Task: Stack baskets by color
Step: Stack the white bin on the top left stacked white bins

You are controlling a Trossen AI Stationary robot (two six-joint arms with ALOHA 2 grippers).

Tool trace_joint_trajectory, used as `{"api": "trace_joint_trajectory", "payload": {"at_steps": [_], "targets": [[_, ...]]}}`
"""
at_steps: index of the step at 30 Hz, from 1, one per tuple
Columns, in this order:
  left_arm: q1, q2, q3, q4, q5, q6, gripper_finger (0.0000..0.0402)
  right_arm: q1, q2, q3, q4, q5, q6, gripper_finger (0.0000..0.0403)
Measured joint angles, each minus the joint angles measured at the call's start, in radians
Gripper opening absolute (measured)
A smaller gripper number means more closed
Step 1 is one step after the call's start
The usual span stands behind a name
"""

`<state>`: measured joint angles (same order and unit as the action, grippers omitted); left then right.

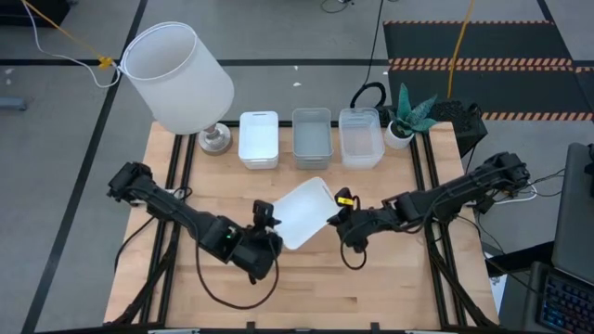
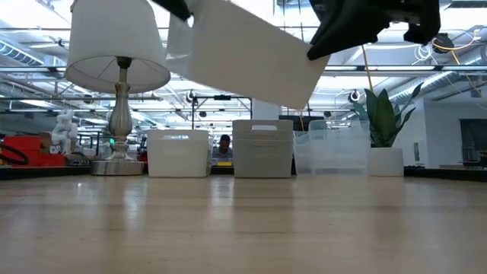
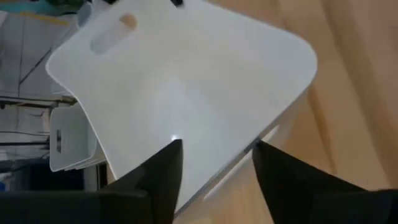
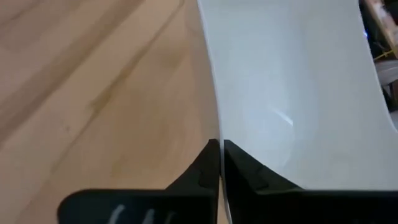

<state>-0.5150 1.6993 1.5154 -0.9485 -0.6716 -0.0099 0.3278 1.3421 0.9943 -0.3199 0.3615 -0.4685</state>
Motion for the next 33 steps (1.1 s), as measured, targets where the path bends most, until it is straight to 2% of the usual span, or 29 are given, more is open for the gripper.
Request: {"api": "trace_joint_trajectory", "payload": {"at_steps": [4, 8, 12, 14, 20, 24, 29, 33], "targets": [[-0.019, -0.048, 0.013, 0.015, 0.009, -0.031, 0.022, 0.001, -0.012, 0.0, 0.026, 0.001, 0.022, 0.0002], [-0.03, -0.093, 0.015, 0.058, 0.027, -0.058, 0.0227, 0.0, -0.025, 0.0, 0.032, 0.013, 0.045, 0.0001], [-0.037, -0.117, 0.015, 0.105, 0.153, 0.016, 0.0228, 0.0, -0.03, 0.0, 0.043, 0.007, 0.063, 0.0001], [-0.038, -0.116, 0.015, 0.157, 0.167, 0.064, 0.0228, 0.0, -0.031, 0.0, 0.059, 0.008, 0.067, 0.0001], [-0.006, -0.116, 0.015, 0.327, 0.083, 0.143, 0.0228, -0.013, -0.031, 0.0, 0.202, 0.015, 0.129, 0.0001], [0.021, -0.116, 0.015, 0.41, 0.036, 0.151, 0.0228, -0.027, -0.031, 0.0, 0.325, 0.117, 0.214, 0.0001], [0.051, -0.11, 0.015, 0.424, -0.102, 0.2, 0.0228, -0.028, -0.031, 0.0, 0.396, 0.17, 0.254, 0.0001], [0.064, -0.088, 0.013, 0.419, -0.139, 0.246, 0.0227, -0.039, -0.031, 0.0, 0.414, 0.169, 0.332, 0.0001]]}}
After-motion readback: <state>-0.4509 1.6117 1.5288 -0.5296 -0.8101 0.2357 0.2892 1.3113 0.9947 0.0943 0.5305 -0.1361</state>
